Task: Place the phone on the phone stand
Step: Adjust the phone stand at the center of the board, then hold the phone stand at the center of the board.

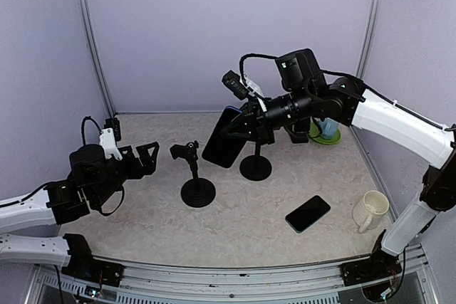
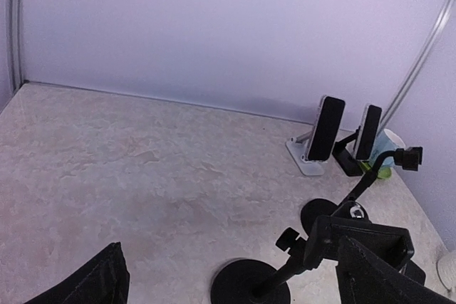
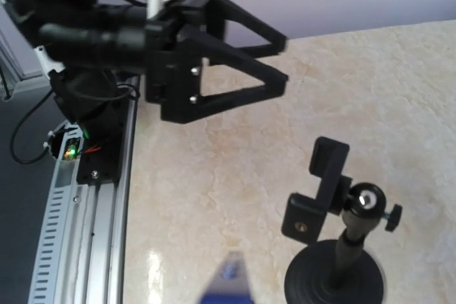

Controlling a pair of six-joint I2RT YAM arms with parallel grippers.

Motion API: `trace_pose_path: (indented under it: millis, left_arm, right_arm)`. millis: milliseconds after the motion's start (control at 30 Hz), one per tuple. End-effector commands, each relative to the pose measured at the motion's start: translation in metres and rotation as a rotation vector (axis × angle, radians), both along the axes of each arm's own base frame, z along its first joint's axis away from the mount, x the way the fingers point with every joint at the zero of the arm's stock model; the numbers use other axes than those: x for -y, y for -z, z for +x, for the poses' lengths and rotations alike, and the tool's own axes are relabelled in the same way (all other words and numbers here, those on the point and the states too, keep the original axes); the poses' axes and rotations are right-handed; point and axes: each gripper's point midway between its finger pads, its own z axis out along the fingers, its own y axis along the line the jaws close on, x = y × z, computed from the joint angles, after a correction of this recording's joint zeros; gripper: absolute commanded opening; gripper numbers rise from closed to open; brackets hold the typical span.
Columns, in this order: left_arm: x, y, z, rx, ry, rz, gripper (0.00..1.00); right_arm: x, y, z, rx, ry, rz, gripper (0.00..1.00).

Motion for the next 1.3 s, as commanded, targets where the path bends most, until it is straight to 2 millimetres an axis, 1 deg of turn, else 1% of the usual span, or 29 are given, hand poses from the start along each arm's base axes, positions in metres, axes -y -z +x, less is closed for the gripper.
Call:
trace_pose_path:
  millis: [0, 100, 167, 267, 400, 567, 733, 833, 933, 1067, 1133, 1267]
  left_arm:
    - [0.039, -0.018, -0.006, 0.114, 0.337, 0.008, 0.98]
    - [0.049, -0.011, -0.009, 0.142, 0.462, 0.022, 0.96]
    - [0.048, -0.007, -0.005, 0.142, 0.486, 0.021, 0.94]
    - [0.05, -0.006, -0.008, 0.164, 0.529, 0.014, 0.9]
    - [0.052, -0.003, -0.008, 0.182, 0.573, 0.012, 0.86]
    - [0.058, 0.006, -0.001, 0.153, 0.624, 0.016, 0.74]
    - [0.058, 0.012, 0.009, 0.155, 0.641, 0.017, 0.7]
    - [0.059, 0.008, 0.011, 0.177, 0.653, 0.009, 0.69]
    - [0.064, 0.005, 0.012, 0.19, 0.678, 0.007, 0.63]
    - [0.072, 0.01, 0.016, 0.17, 0.716, 0.012, 0.53]
    - [0.074, 0.012, 0.018, 0.165, 0.72, 0.011, 0.5]
    - [0.074, 0.012, 0.02, 0.172, 0.717, 0.009, 0.42]
  right_arm:
    - [-0.006, -0.023, -0.007, 0.032, -0.062, 0.047, 0.0]
    - [-0.009, -0.029, -0.005, 0.04, -0.068, 0.049, 0.0]
    - [-0.01, -0.034, -0.004, 0.047, -0.073, 0.054, 0.0]
    - [-0.012, -0.038, -0.004, 0.057, -0.081, 0.06, 0.0]
    - [-0.013, -0.039, -0.003, 0.065, -0.082, 0.058, 0.0]
    - [-0.014, -0.039, -0.003, 0.068, -0.089, 0.058, 0.0]
    - [-0.012, -0.037, -0.004, 0.075, -0.094, 0.054, 0.0]
    - [-0.011, -0.035, -0.005, 0.078, -0.095, 0.05, 0.0]
    - [-0.01, -0.032, -0.005, 0.079, -0.092, 0.045, 0.0]
    - [-0.01, -0.031, -0.006, 0.078, -0.093, 0.043, 0.0]
    - [-0.01, -0.031, -0.006, 0.081, -0.092, 0.045, 0.0]
    - [-0.008, -0.033, -0.005, 0.085, -0.086, 0.045, 0.0]
